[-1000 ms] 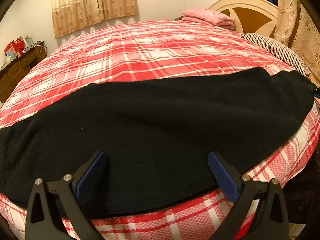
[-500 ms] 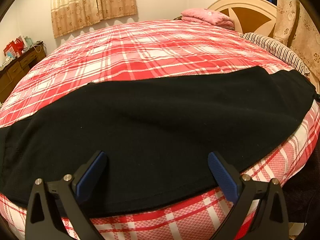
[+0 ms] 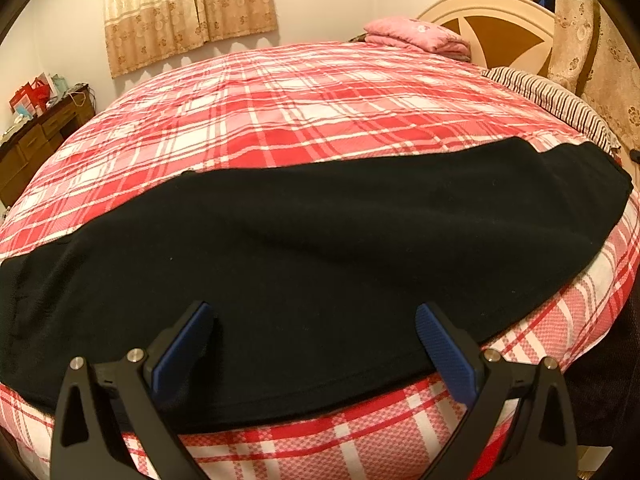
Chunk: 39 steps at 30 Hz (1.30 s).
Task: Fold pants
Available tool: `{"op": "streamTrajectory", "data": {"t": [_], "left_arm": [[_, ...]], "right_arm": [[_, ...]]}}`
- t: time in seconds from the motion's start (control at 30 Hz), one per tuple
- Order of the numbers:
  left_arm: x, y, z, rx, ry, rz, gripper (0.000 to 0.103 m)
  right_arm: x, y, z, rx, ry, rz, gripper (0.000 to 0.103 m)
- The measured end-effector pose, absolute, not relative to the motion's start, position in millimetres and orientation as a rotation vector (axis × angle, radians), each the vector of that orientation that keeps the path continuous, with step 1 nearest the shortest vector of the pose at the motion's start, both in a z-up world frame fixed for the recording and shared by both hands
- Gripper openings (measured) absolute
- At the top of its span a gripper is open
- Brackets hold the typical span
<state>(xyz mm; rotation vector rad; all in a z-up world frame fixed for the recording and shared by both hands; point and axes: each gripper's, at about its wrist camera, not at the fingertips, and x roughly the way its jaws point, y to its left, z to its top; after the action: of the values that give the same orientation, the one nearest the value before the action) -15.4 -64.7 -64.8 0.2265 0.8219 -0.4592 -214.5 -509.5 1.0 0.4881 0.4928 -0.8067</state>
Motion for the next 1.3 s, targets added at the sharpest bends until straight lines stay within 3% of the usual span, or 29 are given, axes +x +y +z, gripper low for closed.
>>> {"op": "streamTrajectory", "data": {"t": [0.33, 0.37, 0.43, 0.47, 0.67, 0.77, 0.8, 1.07, 1.3], "left_arm": [[-14, -65, -69, 0.229, 0.833, -0.456, 0.103], [-14, -65, -69, 0.228, 0.833, -0.456, 0.103], [-13, -66, -69, 0.227, 0.833, -0.455, 0.103], [-13, -66, -68, 0.227, 0.834, -0.455, 0.103], [-15, -64, -67, 0.226, 0.833, -0.455, 0.103], [-15, -61, -62, 0.222, 0.823, -0.452, 0.103], [-15, -59, -60, 0.219, 0.816, -0.450, 0.103], [-6, -41, -48, 0.174, 0.791, -0.418, 0.103], [-1, -32, -52, 0.153, 0.804, -0.406, 0.103]], "right_arm": [[-198, -505, -25, 0.368, 0.565, -0.871, 0.098], [-196, -503, -24, 0.356, 0.566, -0.861, 0.094], [-192, -499, -21, 0.327, 0.584, -0.829, 0.062], [-188, -498, -20, 0.316, 0.601, -0.817, 0.057], [-194, -508, -21, 0.380, 0.570, -0.800, 0.054], [-188, -506, -16, 0.321, 0.616, -0.829, 0.025], [-187, -503, -13, 0.314, 0.618, -0.812, 0.010], [-153, -403, 38, 0.145, 0.494, -0.500, 0.010], [-99, -285, 2, 0.044, 0.576, -0.139, 0.011]]}}
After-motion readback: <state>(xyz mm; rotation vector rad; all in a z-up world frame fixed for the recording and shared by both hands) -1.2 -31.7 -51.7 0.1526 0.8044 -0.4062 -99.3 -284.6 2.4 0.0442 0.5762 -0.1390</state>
